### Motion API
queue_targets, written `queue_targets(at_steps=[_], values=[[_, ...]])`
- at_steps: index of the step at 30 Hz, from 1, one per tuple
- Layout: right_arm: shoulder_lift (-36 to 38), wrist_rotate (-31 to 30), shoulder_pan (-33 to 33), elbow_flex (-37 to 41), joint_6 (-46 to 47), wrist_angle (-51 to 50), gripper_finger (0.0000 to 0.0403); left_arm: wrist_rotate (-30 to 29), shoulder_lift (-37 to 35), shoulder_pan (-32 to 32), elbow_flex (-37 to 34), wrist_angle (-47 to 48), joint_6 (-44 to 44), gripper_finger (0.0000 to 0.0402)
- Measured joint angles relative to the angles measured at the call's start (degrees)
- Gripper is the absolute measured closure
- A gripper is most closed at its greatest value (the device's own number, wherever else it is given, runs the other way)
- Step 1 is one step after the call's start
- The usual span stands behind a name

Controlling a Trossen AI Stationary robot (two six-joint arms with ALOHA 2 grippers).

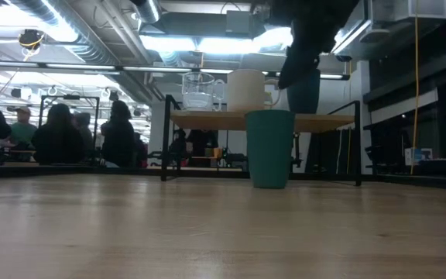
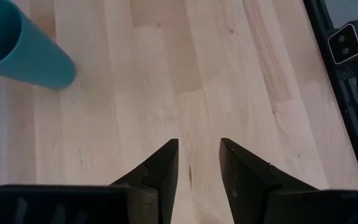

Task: Stack small to large cups/mugs on shelf
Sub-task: Put the green cup on the shelf

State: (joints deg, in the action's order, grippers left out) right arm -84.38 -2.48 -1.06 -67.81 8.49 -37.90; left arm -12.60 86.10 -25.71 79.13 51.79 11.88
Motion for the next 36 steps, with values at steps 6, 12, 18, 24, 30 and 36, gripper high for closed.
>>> queue_targets(at_steps=[6, 12, 18, 24, 30, 36], values=[[0.0, 0.01, 0.0, 5.26, -5.78, 9.87, 0.0218, -0.39, 0.01, 0.04, -0.02, -0.02, 0.0, 0.029], [-0.02, -1.36, 0.17, 7.32, -7.59, 12.75, 0.0218, -0.44, 0.01, 0.04, 0.0, 0.0, 0.0, 0.029], [-1.44, -2.47, 0.22, 7.27, -10.62, 12.91, 0.0218, -0.48, 0.01, 0.07, 0.0, -0.02, 0.0, 0.029], [-4.4, -6.2, 0.32, 7.27, -11.2, 12.74, 0.0218, -0.48, 0.01, 0.07, 0.0, -0.47, 0.0, 0.029], [-5.64, -9.05, 0.76, 7.27, -10.56, 12.82, 0.0219, -0.48, 0.01, 0.06, 0.0, -0.44, 0.0, 0.029], [-5.66, -6.54, 1.65, 7.27, -10.15, 10.29, 0.0237, -0.48, 0.01, 0.07, 0.0, -0.46, -0.02, 0.029]])
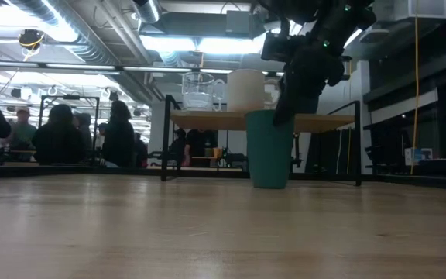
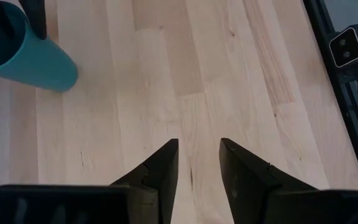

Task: Stack small to large cups/mugs on shelf
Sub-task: Put the green cup on the shelf

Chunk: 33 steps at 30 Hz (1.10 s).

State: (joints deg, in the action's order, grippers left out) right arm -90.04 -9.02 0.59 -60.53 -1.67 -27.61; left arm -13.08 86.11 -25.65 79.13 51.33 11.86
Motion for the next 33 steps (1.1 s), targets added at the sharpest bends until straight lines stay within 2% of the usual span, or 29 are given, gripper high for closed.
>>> queue_targets(at_steps=[7, 10, 13, 15, 17, 20, 25, 29, 33], values=[[0.0, 1.38, -0.03, 0.0, 3.44, -1.22, 0.0264, 0.0, 0.0, 0.0, -0.01, 0.0, 0.0, 0.029], [0.0, 3.48, 0.01, 0.0, 6.19, -1.67, 0.0308, 0.02, 0.0, 0.0, 0.0, 0.0, 0.0, 0.029], [0.0, 4.51, -0.01, -0.24, 7.6, -2.09, 0.0377, 0.02, 0.0, 0.0, 0.0, 0.0, 0.0, 0.029], [0.02, 5.56, -0.59, -1.5, 9.64, -3.58, 0.0388, 0.02, 0.0, 0.0, 0.0, 0.0, 0.0, 0.029], [0.04, 8.15, -1.51, -4.05, 12.19, -9.28, 0.039, 0.02, 0.0, 0.0, -0.02, 0.0, 0.0, 0.029], [0.78, 11.54, -4.34, -10.72, 16.17, -16.69, 0.0395, 0.02, 0.0, 0.0, 0.0, 0.0, 0.0, 0.029], [1.53, 11.66, -9.44, -26.98, 16.7, -30.06, 0.0395, 0.03, 0.0, -0.01, 0.0, 0.0, -0.28, 0.029], [1.6, 5.14, -11.36, -42.04, 18.09, -39.66, 0.0395, 0.04, 0.0, 0.0, 0.0, 0.0, -0.39, 0.029], [1.64, -5.41, -10.92, -54.29, 16.17, -45.22, 0.0395, 0.02, 0.0, 0.0, 0.0, 0.0, -0.42, 0.029]])
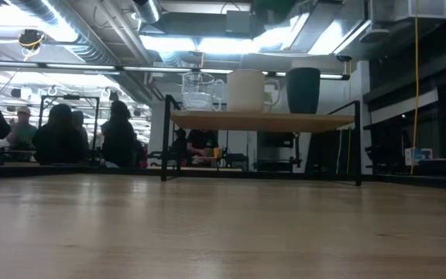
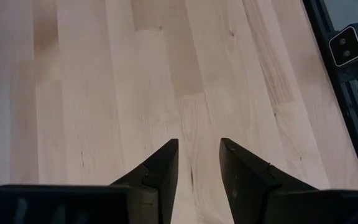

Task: Stack small to large cups/mugs on shelf
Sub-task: Put the green cup on the shelf

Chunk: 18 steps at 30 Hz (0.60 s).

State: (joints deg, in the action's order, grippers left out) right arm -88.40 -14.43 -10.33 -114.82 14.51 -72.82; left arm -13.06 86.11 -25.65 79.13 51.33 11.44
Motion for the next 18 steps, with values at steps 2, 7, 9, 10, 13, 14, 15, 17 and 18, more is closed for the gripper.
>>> queue_targets(at_steps=[2, 7, 9, 10, 13, 14, 15, 17, 18], values=[[0.07, -5.05, 1.29, -4.69, -2.31, -1.72, 0.0395, 0.0, 0.0, 0.0, 0.0, 0.01, 0.0, 0.029], [0.04, -11.59, 6.63, -12.95, -8.23, -4.73, 0.0395, 0.01, 0.0, 0.0, 0.0, 0.01, 0.0, 0.029], [0.06, -11.95, 9.85, -14.92, -10.81, -5.03, 0.0395, 0.0, 0.0, 0.0, -0.01, 0.01, 0.0, 0.029], [0.07, -11.96, 11.62, -15.56, -12.03, -5.02, 0.0395, 0.0, 0.0, 0.0, 0.0, 0.0, 0.0, 0.029], [0.0, -12.07, 17.3, -16.33, -14.77, -5.0, 0.0396, 0.0, 0.0, 0.0, 0.0, 0.0, 0.0, 0.029], [0.0, -12.08, 19.44, -16.29, -15.64, -4.92, 0.0396, 0.01, 0.0, 0.0, 0.0, 0.0, 0.0, 0.029], [0.0, -12.0, 21.4, -16.17, -16.51, -4.87, 0.0396, 0.0, 0.0, 0.0, 0.0, 0.02, 0.0, 0.029], [-0.21, -11.2, 25.58, -15.92, -17.87, -4.84, 0.0396, 0.01, 0.0, 0.0, 0.0, 0.02, -0.01, 0.029], [-0.41, -10.79, 27.61, -15.73, -18.28, -4.75, 0.0396, 0.0, 0.0, 0.0, 0.0, 0.01, 0.0, 0.029]])
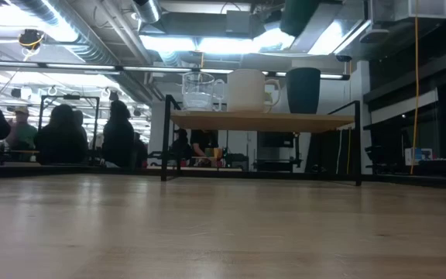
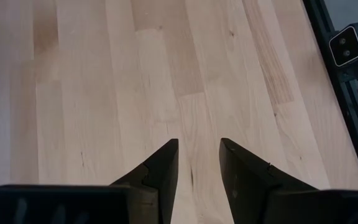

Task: Stack small to large cups/mugs on shelf
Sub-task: Put the green cup on the shelf

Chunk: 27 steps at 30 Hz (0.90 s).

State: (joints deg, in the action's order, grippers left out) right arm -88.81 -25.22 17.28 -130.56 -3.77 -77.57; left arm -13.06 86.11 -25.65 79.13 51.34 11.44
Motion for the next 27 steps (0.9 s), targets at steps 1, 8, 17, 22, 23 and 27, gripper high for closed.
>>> queue_targets(at_steps=[1, 8, 17, 22, 23, 27], values=[[-0.24, 0.83, 2.04, 0.29, -0.53, 0.11, 0.0396, 0.0, 0.0, 0.0, 0.0, 0.0, -0.01, 0.029], [-4.28, 11.76, 15.53, 0.61, -2.09, 0.14, 0.0396, -1.87, 0.0, 0.0, 0.0, -0.01, -0.02, 0.029], [-14.37, 22.23, 24.55, 0.68, -2.93, -1.03, 0.0396, -2.51, 0.0, 0.02, 0.0, 0.01, 0.0, 0.029], [-18.32, 23.9, 25.33, 0.72, -2.97, -3.49, 0.0396, -2.54, 0.0, 0.0, -0.01, 0.01, 0.02, 0.029], [-18.99, 23.9, 25.32, 0.72, -2.97, -4.34, 0.0396, -2.54, 0.0, 0.0, -0.01, -0.01, 0.04, 0.029], [-20.57, 23.9, 25.31, 0.72, -2.96, -5.83, 0.0396, -2.56, 0.0, 0.0, 0.0, 0.01, 0.07, 0.029]])
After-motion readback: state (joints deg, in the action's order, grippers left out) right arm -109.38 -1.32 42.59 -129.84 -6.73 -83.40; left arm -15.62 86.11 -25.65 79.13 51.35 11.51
